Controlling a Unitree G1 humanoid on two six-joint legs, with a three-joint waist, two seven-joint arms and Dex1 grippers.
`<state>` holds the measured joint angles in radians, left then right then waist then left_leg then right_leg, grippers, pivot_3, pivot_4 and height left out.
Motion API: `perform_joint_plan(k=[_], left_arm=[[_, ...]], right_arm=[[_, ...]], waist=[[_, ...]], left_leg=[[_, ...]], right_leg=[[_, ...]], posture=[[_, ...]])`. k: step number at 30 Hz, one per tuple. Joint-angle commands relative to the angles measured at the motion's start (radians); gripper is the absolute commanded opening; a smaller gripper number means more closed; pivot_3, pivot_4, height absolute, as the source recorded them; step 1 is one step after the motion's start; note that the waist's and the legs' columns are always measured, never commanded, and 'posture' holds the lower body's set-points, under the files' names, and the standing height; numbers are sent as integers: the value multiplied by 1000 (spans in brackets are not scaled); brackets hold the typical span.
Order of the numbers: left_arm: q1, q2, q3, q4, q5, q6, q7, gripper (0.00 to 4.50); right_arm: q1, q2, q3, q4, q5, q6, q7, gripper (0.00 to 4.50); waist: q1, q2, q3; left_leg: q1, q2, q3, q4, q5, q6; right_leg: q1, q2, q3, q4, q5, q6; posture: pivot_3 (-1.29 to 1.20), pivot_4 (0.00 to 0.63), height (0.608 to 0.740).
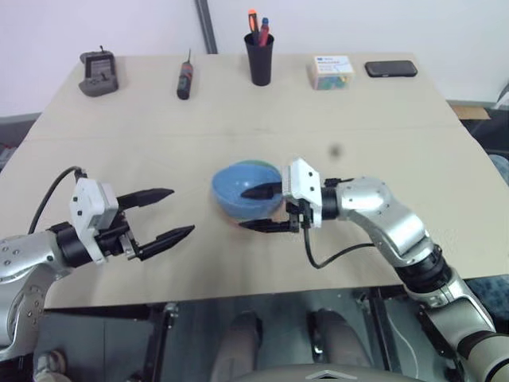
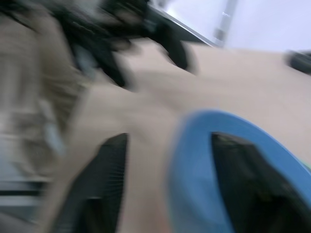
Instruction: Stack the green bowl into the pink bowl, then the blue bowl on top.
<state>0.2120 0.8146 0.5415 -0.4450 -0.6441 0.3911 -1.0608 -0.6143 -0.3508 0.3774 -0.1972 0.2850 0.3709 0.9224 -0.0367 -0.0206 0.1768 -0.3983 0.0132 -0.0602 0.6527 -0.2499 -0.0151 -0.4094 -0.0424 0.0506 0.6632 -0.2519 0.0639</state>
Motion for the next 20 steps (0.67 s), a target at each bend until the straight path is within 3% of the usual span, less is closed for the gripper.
perform_joint_plan(k=[1,5,6,10,15,20], left_arm=[[36,-20,45,-94,-36,49,85,4500],[91,-28,13,-138,25,46,139,4500],[100,-32,5,-141,22,46,141,4500],[113,-40,-3,-118,-5,46,117,4500],[149,-25,57,-76,-21,28,48,4500],[160,5,92,-32,-11,-1,-14,4500]], right_arm=[[45,-60,-169,-118,71,5,-25,3185],[152,-148,-302,-228,140,47,-37,3185],[189,-188,-346,-230,169,78,-22,3619],[336,-338,-453,-216,211,100,68,4405],[477,-450,-598,-227,241,76,114,4405],[549,-491,-668,-262,278,82,121,4405]], waist=[[6,0,0],[7,0,0],[4,0,0],[9,0,0],[1,0,0],[0,0,0]], left_leg=[[0,0,-1,0,0,0],[-1,-2,-2,-1,0,0],[1,-3,-1,-1,0,0],[1,-3,-2,-1,0,0],[2,-3,0,0,0,0],[2,-2,0,0,0,0]], right_leg=[[0,-1,0,0,0,0],[1,-3,-3,0,0,0],[1,-3,-2,0,0,0],[2,-3,-3,0,0,0],[2,-3,-2,0,0,0],[2,-2,-1,0,0,0]], posture=[[0,150,740],[0,150,740],[0,150,740],[0,150,740],[0,150,740],[0,150,740]])
